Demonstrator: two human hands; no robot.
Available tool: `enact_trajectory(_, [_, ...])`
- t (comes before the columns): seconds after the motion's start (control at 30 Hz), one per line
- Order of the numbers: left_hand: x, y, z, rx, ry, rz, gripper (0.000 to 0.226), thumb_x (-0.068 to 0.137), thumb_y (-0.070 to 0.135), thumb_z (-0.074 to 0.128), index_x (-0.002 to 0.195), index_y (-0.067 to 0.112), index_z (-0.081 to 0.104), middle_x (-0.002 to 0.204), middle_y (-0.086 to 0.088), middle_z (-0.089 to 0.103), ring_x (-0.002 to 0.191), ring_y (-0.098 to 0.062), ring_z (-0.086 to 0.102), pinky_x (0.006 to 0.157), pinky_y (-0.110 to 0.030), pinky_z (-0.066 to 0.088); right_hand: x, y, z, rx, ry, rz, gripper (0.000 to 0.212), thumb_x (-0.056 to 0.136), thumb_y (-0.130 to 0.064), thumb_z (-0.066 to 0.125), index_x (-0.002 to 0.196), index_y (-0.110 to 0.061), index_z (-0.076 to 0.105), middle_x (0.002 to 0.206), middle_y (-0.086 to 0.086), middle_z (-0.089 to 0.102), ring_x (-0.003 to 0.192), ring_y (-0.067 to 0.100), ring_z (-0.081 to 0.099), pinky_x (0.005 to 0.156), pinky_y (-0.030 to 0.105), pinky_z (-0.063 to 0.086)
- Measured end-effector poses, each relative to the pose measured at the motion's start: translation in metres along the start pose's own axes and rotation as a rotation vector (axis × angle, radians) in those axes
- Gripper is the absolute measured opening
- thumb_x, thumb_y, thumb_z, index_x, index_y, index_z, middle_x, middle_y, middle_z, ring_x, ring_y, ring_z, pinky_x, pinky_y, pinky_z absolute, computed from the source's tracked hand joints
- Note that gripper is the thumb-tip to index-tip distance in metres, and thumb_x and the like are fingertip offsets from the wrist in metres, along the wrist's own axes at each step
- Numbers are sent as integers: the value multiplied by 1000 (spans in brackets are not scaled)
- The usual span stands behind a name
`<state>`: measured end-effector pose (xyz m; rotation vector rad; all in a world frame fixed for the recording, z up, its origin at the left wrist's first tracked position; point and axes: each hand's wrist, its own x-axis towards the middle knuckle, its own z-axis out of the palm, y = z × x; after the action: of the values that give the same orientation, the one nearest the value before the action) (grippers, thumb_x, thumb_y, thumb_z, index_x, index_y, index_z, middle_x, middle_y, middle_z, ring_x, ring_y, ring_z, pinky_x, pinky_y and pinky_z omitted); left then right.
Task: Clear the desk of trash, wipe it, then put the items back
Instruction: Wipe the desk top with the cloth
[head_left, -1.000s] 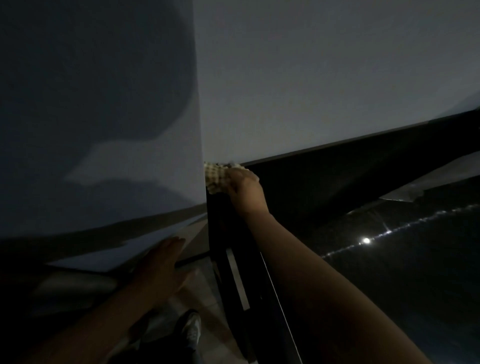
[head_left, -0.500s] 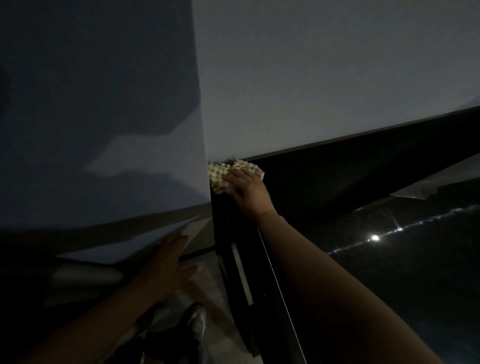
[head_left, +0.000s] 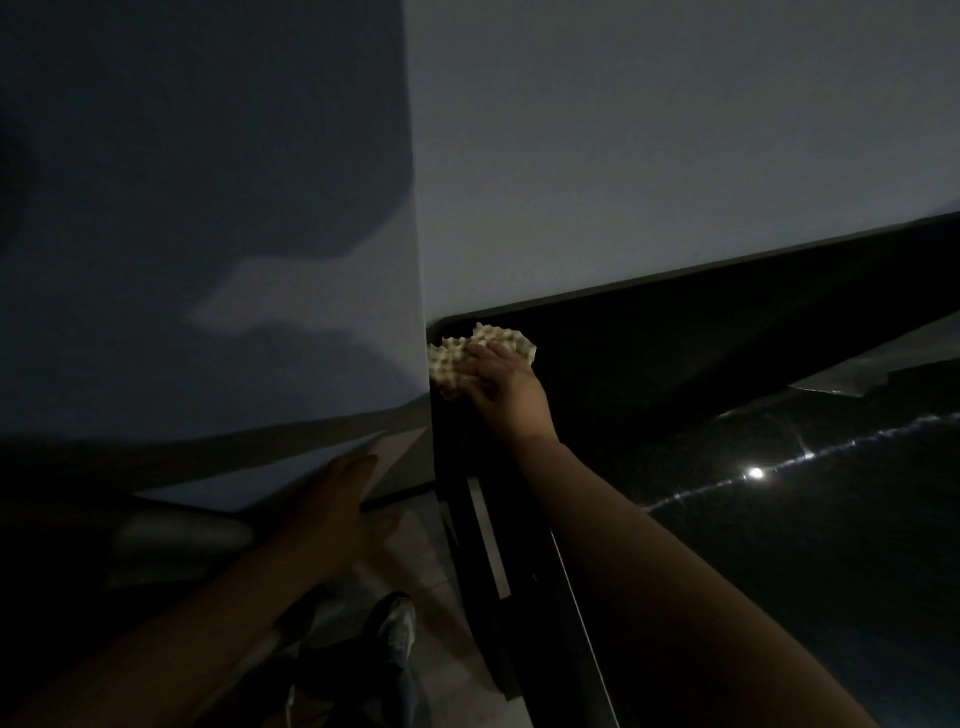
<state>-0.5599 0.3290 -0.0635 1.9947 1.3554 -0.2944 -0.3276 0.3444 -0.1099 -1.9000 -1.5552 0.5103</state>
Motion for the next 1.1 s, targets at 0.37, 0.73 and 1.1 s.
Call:
enact_trajectory(0.37, [-14, 7, 0, -66, 26, 9, 77, 88, 40, 64, 150, 15, 26, 156, -5, 23, 141, -19, 26, 108, -21, 24, -35, 2, -2, -32, -45, -4, 27, 86, -16, 66, 113, -11, 69, 133, 4, 59, 133, 28, 42, 108, 28, 26])
enact_trajectory(0.73, [-38, 11, 17, -12, 45, 38, 74, 87, 43, 63, 146, 12, 33, 150, -9, 34, 138, -24, 32, 110, -26, 24, -99, 4, -12, -13, -66, 16, 27, 88, -18, 66, 115, -15, 69, 138, 0, 54, 136, 22, 37, 111, 29, 26])
enact_trajectory(1.1, [-72, 13, 51, -3, 61, 26, 76, 85, 46, 66, 145, 10, 36, 150, -11, 33, 138, -25, 33, 111, -28, 28, -176, 5, -25, -15, -73, 46, 28, 89, -18, 64, 117, -15, 68, 140, 1, 53, 137, 19, 33, 112, 28, 23])
